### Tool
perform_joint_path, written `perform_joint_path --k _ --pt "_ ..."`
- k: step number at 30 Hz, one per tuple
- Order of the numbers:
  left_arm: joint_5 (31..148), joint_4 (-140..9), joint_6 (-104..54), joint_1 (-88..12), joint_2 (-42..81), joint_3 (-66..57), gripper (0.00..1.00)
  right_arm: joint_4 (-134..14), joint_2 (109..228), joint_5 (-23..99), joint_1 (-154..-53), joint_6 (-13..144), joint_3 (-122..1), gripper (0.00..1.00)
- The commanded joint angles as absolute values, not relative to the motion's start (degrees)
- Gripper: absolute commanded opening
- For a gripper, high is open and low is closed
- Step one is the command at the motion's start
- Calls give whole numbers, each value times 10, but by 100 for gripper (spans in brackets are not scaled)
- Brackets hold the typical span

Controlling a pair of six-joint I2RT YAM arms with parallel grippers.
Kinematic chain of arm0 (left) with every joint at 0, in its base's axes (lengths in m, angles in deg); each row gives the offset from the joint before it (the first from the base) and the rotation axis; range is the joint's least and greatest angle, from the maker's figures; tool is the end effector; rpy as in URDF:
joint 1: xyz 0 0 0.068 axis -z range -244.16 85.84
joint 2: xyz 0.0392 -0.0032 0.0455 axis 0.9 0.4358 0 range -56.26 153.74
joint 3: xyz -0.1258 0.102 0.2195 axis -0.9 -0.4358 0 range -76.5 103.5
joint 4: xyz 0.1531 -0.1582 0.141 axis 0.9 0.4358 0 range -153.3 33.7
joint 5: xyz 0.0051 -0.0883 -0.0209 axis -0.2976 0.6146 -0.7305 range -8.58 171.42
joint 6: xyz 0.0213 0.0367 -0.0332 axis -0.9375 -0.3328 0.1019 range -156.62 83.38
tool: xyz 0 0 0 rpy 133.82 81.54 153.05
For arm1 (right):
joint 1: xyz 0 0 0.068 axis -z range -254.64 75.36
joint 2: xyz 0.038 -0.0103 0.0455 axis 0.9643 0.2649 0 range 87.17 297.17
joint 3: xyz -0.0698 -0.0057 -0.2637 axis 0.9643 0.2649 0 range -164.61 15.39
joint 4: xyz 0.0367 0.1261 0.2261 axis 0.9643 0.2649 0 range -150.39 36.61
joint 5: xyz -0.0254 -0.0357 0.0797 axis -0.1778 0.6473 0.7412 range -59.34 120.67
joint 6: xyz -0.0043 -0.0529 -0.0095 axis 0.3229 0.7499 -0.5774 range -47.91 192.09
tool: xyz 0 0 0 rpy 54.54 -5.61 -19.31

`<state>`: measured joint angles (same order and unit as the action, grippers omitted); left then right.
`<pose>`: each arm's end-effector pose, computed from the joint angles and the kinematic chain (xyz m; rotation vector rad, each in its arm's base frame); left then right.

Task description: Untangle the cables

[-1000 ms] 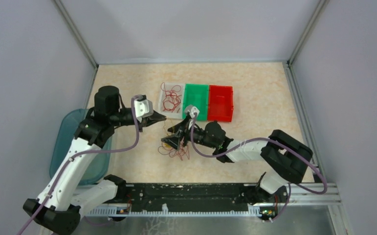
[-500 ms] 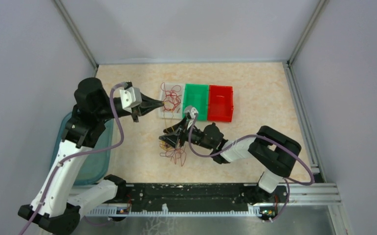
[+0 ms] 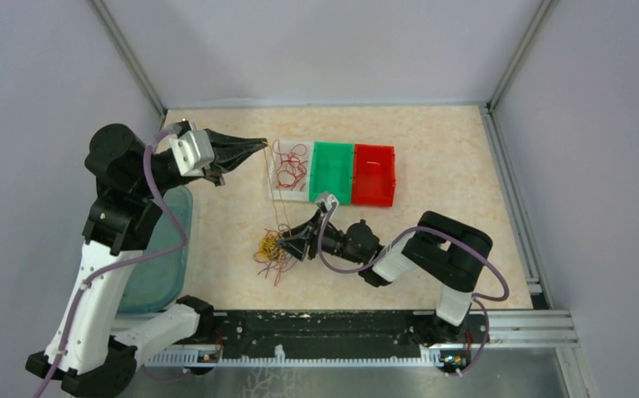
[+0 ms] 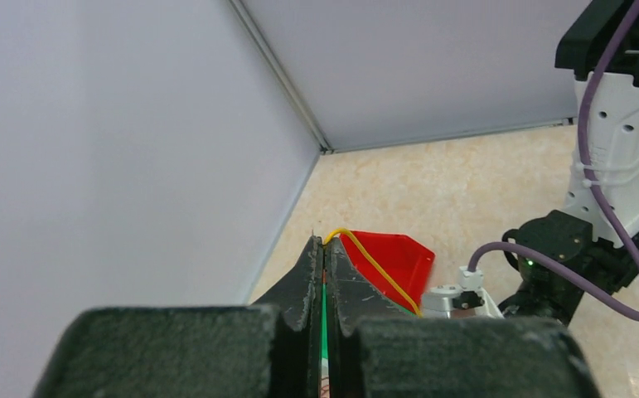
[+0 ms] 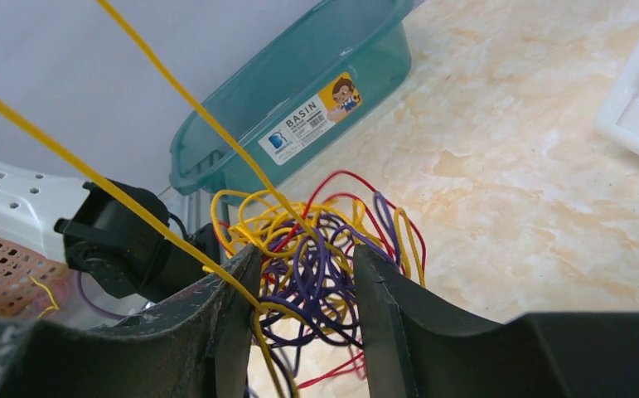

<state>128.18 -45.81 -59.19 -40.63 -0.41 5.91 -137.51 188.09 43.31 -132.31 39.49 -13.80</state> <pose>0.1374 -0.0880 0.5106 1.1401 0.9592 -0.5878 0.1604 0.2678 0.1691 -0.5517 1.5599 1.4072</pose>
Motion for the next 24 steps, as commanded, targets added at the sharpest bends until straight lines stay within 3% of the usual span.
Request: perform_joint_path --k 1,5,11,17,19,24 --pt "1252 -560 -570 -403 -1 105 0 -1401 1898 414 -1332 398 -119 45" --pt "1247 -578 -555 -403 7 134 0 -1391 1896 399 -1335 412 -113 48" --pt "1242 -563 -557 -403 0 138 0 -1369 1804 342 -1335 455 -62 61" --pt "1249 -557 -557 -403 -22 98 0 -1187 1620 310 -1333 534 -79 68" --pt "1255 -557 -549 -403 -23 95 0 -1131 1576 311 -1333 556 -96 75" --pt "1277 -557 -518 -403 -22 88 0 -1064 1540 336 -1333 587 -152 81"
